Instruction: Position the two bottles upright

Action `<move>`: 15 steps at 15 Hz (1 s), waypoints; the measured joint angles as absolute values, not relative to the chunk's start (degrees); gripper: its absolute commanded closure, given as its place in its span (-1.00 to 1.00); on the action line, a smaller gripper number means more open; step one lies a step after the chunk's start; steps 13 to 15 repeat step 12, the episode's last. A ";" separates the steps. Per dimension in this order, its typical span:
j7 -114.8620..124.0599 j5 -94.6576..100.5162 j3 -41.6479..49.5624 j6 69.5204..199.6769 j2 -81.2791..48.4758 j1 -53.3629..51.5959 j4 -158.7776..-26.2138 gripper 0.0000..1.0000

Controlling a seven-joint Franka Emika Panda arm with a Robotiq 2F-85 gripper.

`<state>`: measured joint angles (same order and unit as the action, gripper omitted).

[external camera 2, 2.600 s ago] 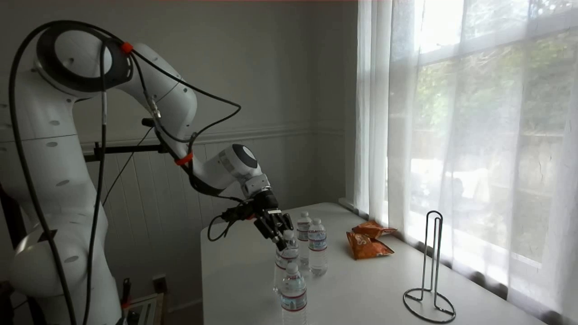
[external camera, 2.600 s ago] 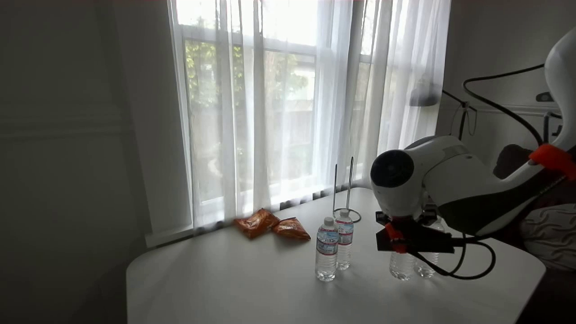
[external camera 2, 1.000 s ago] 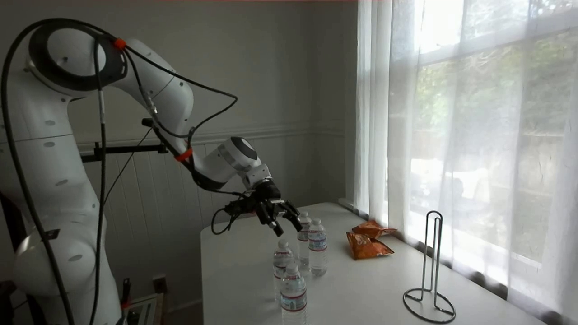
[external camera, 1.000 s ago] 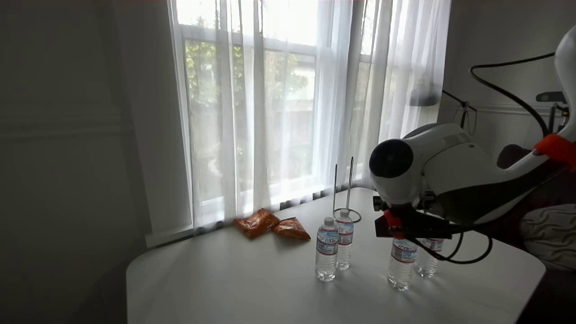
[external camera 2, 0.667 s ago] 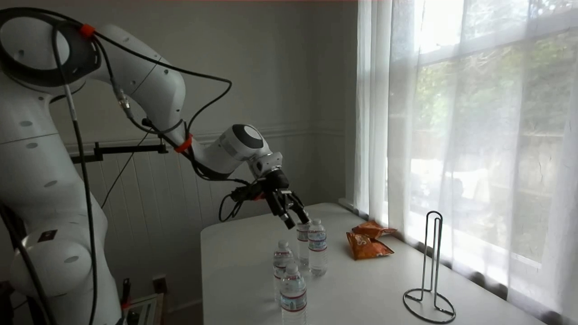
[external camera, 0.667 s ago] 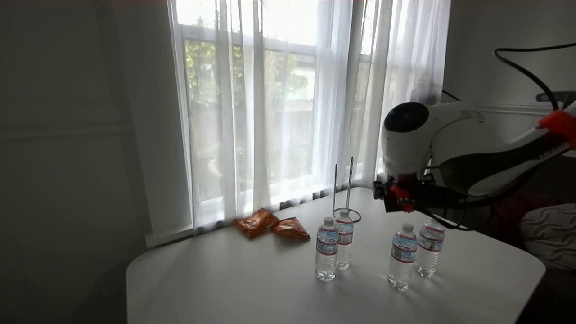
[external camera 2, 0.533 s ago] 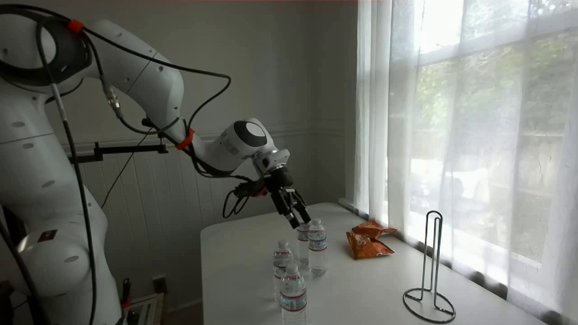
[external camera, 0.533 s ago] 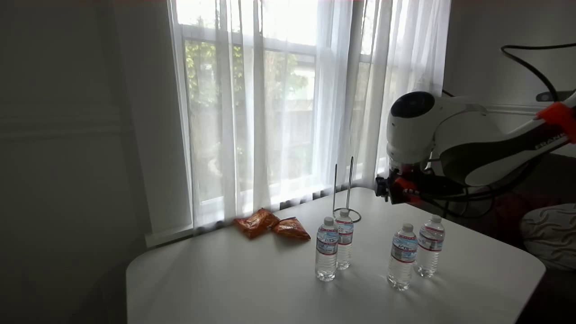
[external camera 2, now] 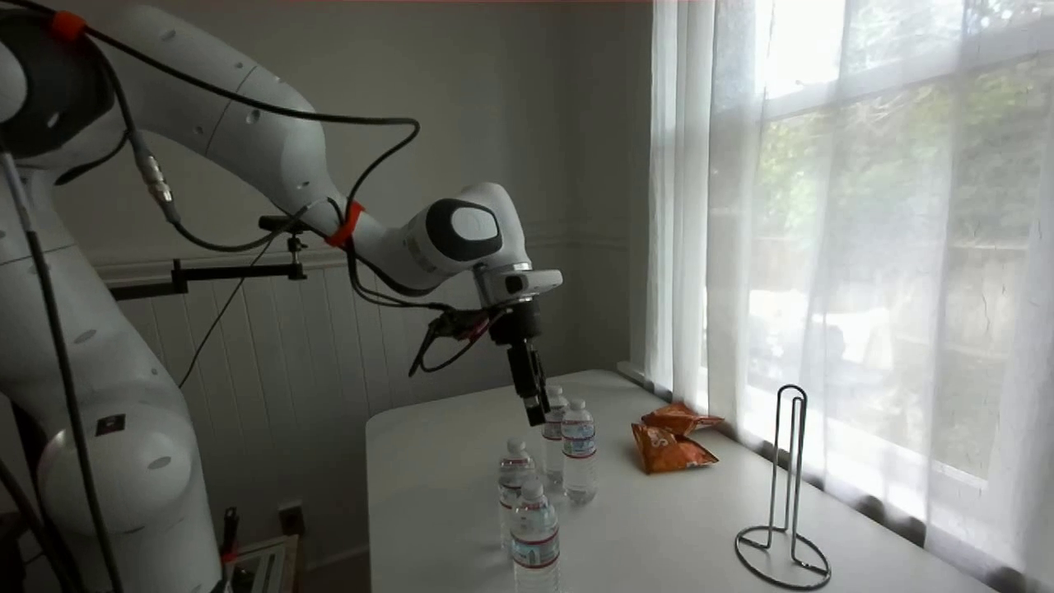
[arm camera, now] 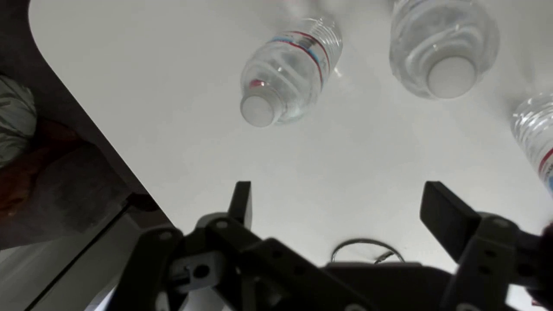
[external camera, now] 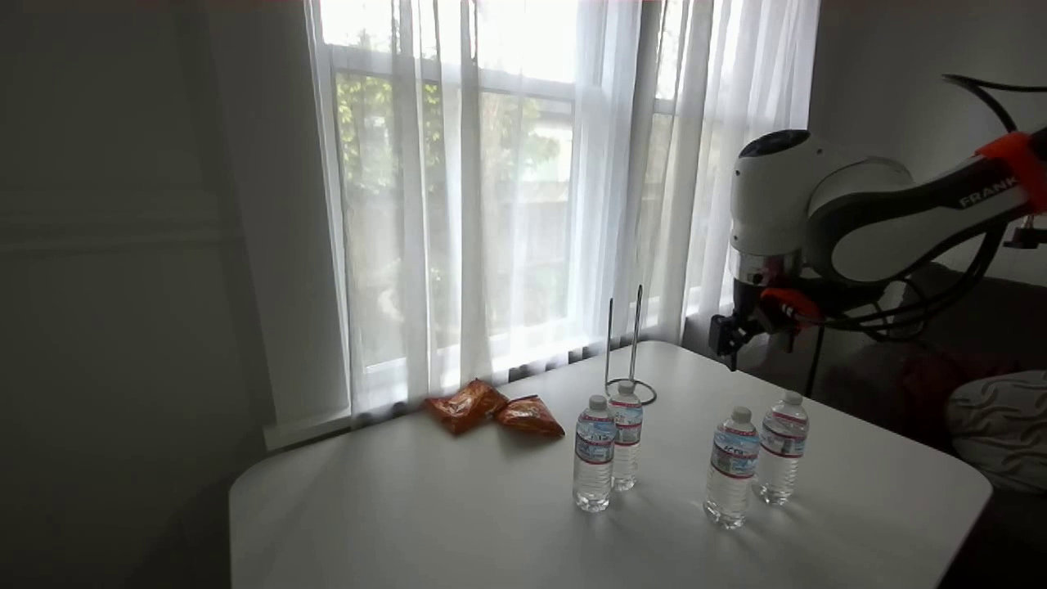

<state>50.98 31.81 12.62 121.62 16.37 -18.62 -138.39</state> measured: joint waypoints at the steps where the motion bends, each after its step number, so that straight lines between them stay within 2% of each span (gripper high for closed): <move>1: 47.13 29.90 12.09 119.65 17.24 -17.40 -137.68 -1.00; 8: 27.12 20.29 4.94 111.60 22.24 -4.28 -134.19 -1.00; 15: 21.91 16.57 4.25 111.61 23.20 -1.56 -134.13 -1.00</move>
